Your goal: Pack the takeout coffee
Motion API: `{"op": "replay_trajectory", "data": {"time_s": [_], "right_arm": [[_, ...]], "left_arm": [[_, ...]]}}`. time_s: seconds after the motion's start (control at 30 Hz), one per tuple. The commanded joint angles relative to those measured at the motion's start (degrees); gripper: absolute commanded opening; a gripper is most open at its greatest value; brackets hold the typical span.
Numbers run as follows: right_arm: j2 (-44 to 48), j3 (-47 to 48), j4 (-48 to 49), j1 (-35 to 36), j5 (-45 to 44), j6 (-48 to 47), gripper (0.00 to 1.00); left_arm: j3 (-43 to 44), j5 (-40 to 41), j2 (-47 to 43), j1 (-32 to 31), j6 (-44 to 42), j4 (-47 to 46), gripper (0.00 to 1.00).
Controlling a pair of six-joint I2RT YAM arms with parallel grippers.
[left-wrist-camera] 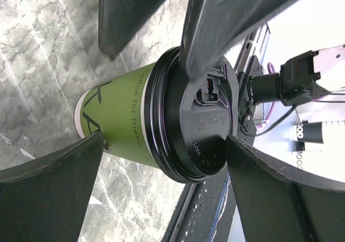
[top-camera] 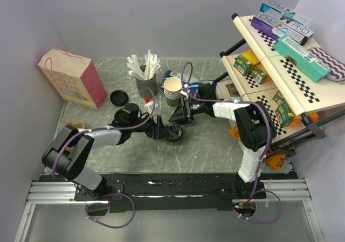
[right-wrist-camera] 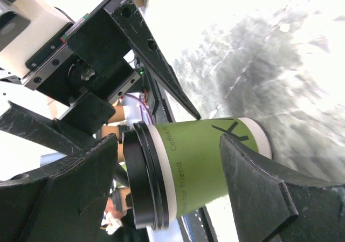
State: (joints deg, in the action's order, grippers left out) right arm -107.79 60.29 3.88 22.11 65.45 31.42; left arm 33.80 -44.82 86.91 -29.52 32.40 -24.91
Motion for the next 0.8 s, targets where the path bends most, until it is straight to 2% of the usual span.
{"op": "replay_trajectory", "data": {"time_s": [0.0, 0.27, 0.4, 0.63, 0.77], "right_arm": [[3.72, 1.14, -2.72, -1.72, 0.73, -3.46, 0.83], [4.34, 1.32, -3.62, -2.16, 0.56, -5.22, 0.83], [6.27, 1.14, -8.09, -3.03, -0.59, -7.86, 0.83], [8.38, 0.97, -16.61, -5.41, 1.17, -13.30, 0.84], [9.35, 0.71, -20.05, -5.67, 1.08, -16.21, 0.84]], "left_arm": [[2.75, -2.81, 2.29, 1.21, -0.50, 1.44, 0.99], [4.34, -8.17, 5.98, 3.59, 5.82, -4.70, 0.99], [5.66, -9.76, 5.99, 4.12, 7.67, -6.99, 0.99], [7.77, -10.38, 5.64, 4.91, 7.77, -5.95, 0.99], [7.25, -10.03, 3.35, 6.31, 2.94, -0.69, 0.99]]}}
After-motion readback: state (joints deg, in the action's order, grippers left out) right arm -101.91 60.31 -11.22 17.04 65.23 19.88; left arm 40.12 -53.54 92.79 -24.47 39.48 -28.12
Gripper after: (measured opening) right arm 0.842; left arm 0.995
